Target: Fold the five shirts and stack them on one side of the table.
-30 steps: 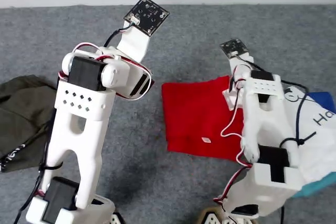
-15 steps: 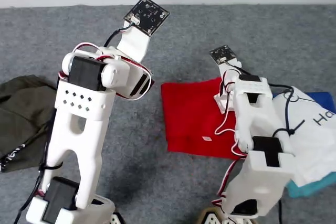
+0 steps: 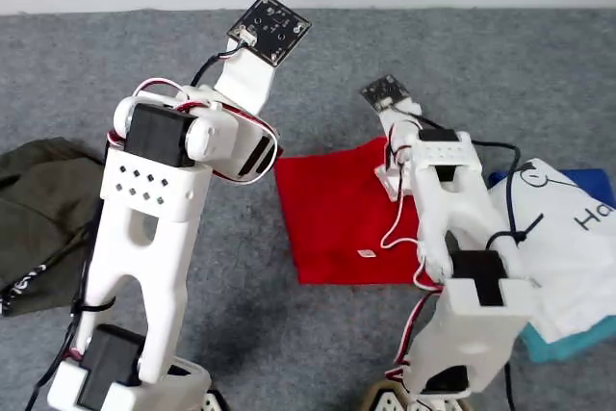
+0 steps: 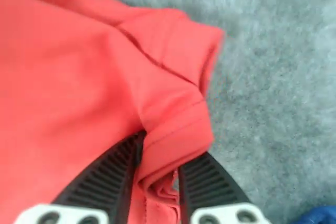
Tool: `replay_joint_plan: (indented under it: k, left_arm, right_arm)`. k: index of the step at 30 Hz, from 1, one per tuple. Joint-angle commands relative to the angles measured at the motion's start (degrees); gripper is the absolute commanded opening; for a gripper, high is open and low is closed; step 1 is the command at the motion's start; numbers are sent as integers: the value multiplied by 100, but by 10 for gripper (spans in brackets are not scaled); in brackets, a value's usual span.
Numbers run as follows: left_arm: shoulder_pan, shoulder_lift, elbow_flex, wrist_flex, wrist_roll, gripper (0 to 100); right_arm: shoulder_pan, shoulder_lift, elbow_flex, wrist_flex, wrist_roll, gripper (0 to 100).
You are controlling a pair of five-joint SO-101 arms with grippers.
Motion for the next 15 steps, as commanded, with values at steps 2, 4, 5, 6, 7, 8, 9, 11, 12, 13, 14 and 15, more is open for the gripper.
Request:
replay_joint_plan:
  k: [2, 4, 5, 6, 7, 8, 9, 11, 12, 13, 14, 15]
  left_arm:
    - [-35, -88, -13, -53, -70, 166]
    - [-35, -88, -13, -53, -70, 166]
    - [-35, -88, -13, -53, -70, 166]
    - [-35, -88, -13, -44, -70, 166]
    - [-35, -88, -13, -44, -70, 166]
    - [-35, -88, -13, -44, -70, 166]
    - [-35, -88, -13, -44, -70, 166]
    - [-35, -88, -13, -44, -70, 166]
    - [-35, -88, -13, -44, -70, 166]
    - [-35, -88, -13, -44, -70, 166]
    - [-35, -88, -13, -44, -70, 166]
    - [-35, -88, -13, -44, -70, 166]
  right_arm:
    - [-163, -1068, -765, 813, -782, 10]
    - [-207, -1429, -941, 1174, -1046, 10]
    - [-207, -1604, -993, 1332, -1134, 10]
    - [-207, -1780, -1020, 1481, -1204, 10]
    - [-207, -1956, -1029, 1613, -1266, 10]
    - [-189, -2132, -1029, 1754, -1319, 10]
    - [-145, -2308, -1029, 1903, -1371, 10]
    - [4, -2624, -1029, 2158, -1495, 10]
    - [136, -2756, -1029, 2246, -1538, 10]
    - [295, -2862, -1029, 2299, -1565, 10]
    - [488, -2958, -1029, 2334, -1556, 10]
    - [699, -3037, -1020, 2343, -1547, 10]
